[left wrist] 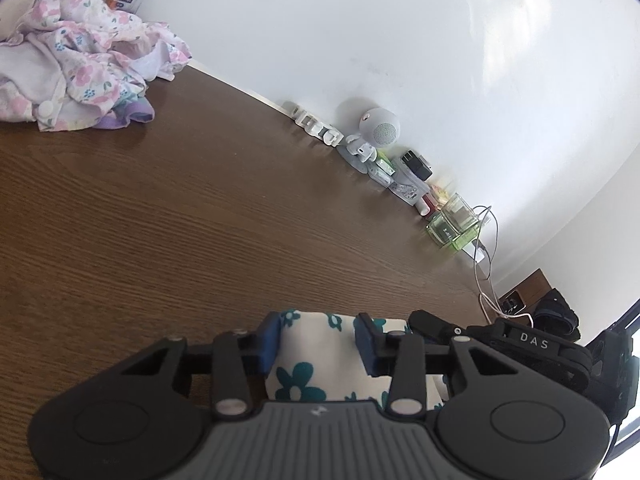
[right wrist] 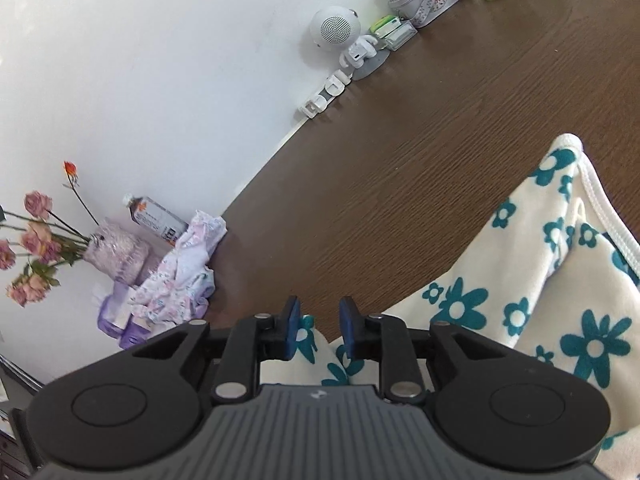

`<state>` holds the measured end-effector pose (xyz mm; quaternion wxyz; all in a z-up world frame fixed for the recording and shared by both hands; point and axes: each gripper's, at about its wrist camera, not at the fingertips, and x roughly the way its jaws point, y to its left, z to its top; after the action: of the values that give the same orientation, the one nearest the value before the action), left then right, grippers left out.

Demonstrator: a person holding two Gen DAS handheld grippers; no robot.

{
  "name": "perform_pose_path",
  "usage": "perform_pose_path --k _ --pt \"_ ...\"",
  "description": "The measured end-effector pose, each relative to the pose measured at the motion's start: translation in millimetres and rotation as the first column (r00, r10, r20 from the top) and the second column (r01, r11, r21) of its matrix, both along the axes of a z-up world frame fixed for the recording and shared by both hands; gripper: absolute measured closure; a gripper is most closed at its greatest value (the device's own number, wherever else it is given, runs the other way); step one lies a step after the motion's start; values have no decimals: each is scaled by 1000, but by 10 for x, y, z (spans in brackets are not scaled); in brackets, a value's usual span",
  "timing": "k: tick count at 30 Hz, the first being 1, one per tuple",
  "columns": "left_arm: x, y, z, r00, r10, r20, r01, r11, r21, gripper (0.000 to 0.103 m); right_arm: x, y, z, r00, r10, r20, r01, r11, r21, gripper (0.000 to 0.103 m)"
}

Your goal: Fold clothes

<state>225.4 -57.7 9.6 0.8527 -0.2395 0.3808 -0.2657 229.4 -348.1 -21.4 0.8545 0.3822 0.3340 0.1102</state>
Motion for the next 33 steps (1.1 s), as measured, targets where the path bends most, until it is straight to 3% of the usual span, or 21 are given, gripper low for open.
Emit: perform_pose_path --k 12,15,19,21,23,25,26,29,33 --pt "-2 -1 -15 1000 -4 -4 4 1000 -12 64 55 -10 -123 999 45 -19 -44 997 66 80" --pt "-5 -11 -19 1000 -7 0 7 1000 -9 64 56 2 -132 999 44 -23 -42 996 72 97" --pt "-3 -22 -23 1000 -6 2 6 1000 -8 64 32 20 -77 1000 26 -10 -26 1000 16 98" --pt "-9 -13 -23 1000 -2 -2 2 1000 -13 64 22 20 -48 1000 15 -4 -15 1000 -19 93" --pt "-30 16 -15 1000 1 -10 -1 1000 -23 64 -31 -17 -22 1000 17 9 -17 1000 4 88" --pt "-102 93 11 1000 0 -26 0 1000 -29 61 -157 -35 55 999 30 34 -29 999 -19 71" --pt "-139 131 24 999 -1 -35 0 999 -33 60 -224 -42 95 998 37 47 -36 999 -34 68" --pt "-271 252 51 997 -21 -74 17 998 -54 56 -511 -3 220 993 88 77 -77 988 -135 67" --pt "-431 322 27 990 -72 -124 62 994 -87 55 -777 18 255 987 136 90 -117 976 -186 67"
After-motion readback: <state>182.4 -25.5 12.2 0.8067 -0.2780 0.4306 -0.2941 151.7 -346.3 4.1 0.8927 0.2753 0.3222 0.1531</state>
